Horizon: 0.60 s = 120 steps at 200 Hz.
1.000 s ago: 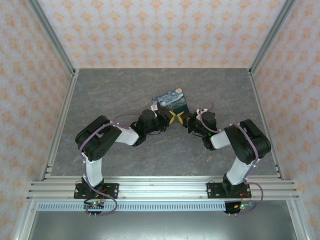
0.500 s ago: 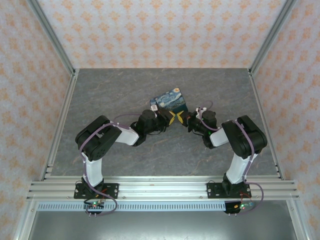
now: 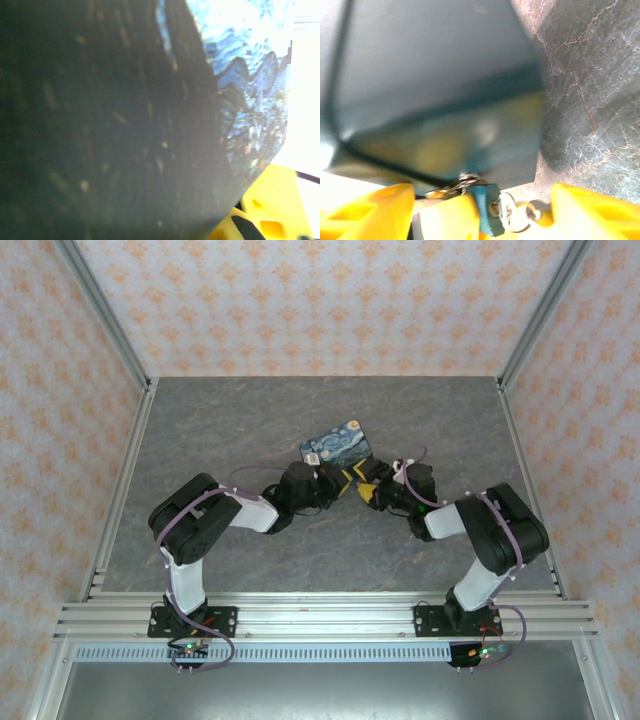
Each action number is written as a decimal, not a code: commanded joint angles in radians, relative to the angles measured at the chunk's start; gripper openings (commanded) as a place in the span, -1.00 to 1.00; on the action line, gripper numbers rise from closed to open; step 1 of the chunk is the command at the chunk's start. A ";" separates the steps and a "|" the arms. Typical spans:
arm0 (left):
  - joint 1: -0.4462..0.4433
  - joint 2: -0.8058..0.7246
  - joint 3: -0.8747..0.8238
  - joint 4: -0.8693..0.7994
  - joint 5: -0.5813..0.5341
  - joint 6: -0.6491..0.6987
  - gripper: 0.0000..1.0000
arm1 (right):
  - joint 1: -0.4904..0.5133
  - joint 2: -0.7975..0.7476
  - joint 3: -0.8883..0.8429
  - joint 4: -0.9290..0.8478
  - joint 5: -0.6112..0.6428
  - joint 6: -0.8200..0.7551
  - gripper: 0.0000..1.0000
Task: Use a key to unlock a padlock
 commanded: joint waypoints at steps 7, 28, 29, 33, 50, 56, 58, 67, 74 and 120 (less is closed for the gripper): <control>0.015 -0.037 -0.024 -0.089 0.050 0.078 -1.00 | -0.012 -0.103 -0.025 -0.140 0.020 -0.117 0.59; 0.028 -0.047 -0.017 -0.145 0.069 0.111 -1.00 | -0.017 -0.178 -0.038 -0.273 0.031 -0.207 0.59; 0.028 -0.047 -0.017 -0.147 0.070 0.112 -1.00 | -0.017 -0.183 -0.037 -0.282 0.032 -0.214 0.59; 0.030 -0.046 -0.016 -0.156 0.075 0.117 -1.00 | -0.017 -0.202 -0.034 -0.324 0.038 -0.242 0.59; 0.038 -0.049 0.002 -0.199 0.102 0.137 -1.00 | -0.017 -0.281 -0.001 -0.530 0.074 -0.404 0.56; 0.042 -0.049 0.011 -0.218 0.111 0.144 -1.00 | -0.016 -0.304 0.012 -0.599 0.095 -0.475 0.54; 0.042 -0.049 0.014 -0.223 0.116 0.148 -1.00 | -0.015 -0.310 0.016 -0.619 0.104 -0.490 0.54; 0.044 -0.050 0.024 -0.248 0.131 0.158 -1.00 | -0.015 -0.338 0.037 -0.716 0.140 -0.589 0.49; 0.045 -0.052 0.031 -0.260 0.140 0.165 -1.00 | -0.010 -0.354 0.047 -0.755 0.152 -0.660 0.46; 0.050 -0.059 0.082 -0.360 0.186 0.205 -1.00 | 0.106 -0.384 0.078 -0.886 0.313 -0.985 0.28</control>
